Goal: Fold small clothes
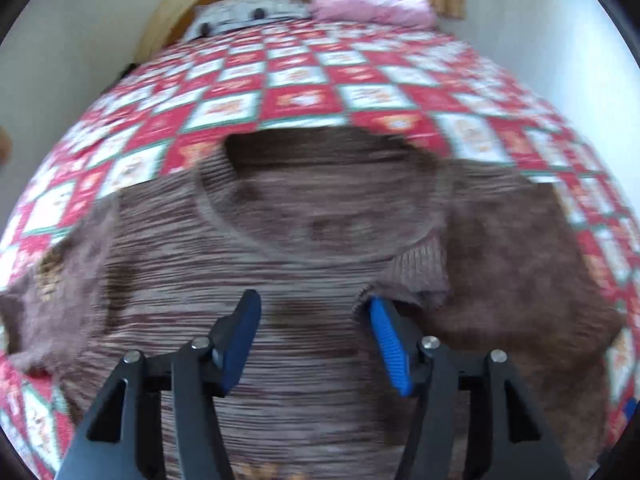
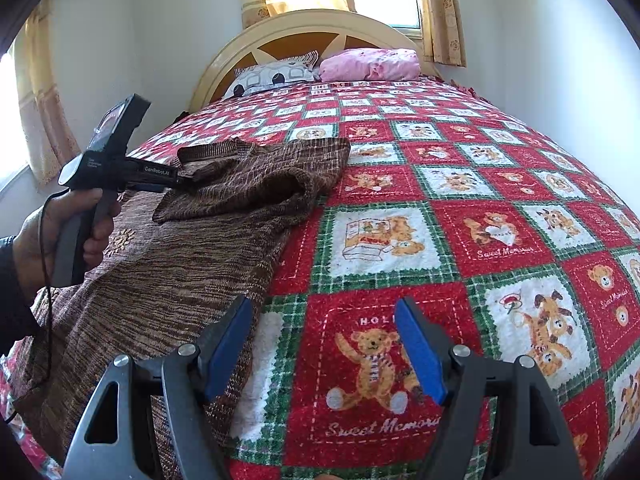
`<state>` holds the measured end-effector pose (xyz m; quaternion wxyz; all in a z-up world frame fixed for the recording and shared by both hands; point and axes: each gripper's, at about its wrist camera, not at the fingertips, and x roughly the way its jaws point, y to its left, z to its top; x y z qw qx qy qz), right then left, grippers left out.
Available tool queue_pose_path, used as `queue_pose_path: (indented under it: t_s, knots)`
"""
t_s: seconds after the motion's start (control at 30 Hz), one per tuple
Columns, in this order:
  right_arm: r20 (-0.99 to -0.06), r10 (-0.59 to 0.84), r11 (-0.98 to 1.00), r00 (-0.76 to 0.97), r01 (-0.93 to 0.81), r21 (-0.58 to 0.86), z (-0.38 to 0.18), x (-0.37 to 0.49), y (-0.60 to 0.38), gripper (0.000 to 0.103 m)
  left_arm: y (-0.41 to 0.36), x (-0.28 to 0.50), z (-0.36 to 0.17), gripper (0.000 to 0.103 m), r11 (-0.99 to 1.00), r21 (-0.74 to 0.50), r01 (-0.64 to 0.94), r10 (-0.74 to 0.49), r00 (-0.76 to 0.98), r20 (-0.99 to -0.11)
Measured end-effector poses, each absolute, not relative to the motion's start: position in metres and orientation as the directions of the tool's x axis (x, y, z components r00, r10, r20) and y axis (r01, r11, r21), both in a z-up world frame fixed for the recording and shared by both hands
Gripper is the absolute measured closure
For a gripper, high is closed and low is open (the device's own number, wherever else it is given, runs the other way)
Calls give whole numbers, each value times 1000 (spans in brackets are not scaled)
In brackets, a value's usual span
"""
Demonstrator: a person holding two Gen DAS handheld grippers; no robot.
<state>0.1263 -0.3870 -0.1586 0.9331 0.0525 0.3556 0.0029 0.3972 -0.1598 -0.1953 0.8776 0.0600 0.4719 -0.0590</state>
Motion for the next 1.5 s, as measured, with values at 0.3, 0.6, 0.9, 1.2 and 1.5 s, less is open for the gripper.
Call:
queue_pose_path:
  t_s: [0.3, 0.6, 0.9, 1.2, 1.5]
  knots:
    - [-670, 41, 995, 741, 32, 95, -160, 128, -386, 29, -151, 386, -193, 41, 993, 56, 106, -16, 575, -818]
    - [-677, 39, 995, 735, 30, 90, -162, 131, -385, 28, -189, 359, -199, 98, 949, 115, 294, -74, 561, -824]
    - [-680, 38, 996, 732, 29, 87, -162, 131, -384, 27, -182, 363, -201, 98, 940, 181, 289, -25, 589, -808]
    - [-675, 62, 994, 735, 18, 110, -162, 130, -387, 25, -146, 341, -180, 39, 962, 78, 261, -102, 611, -785]
    - [-657, 10, 995, 754, 60, 84, -157, 124, -387, 25, -72, 318, -166, 25, 975, 117, 187, -38, 665, -746]
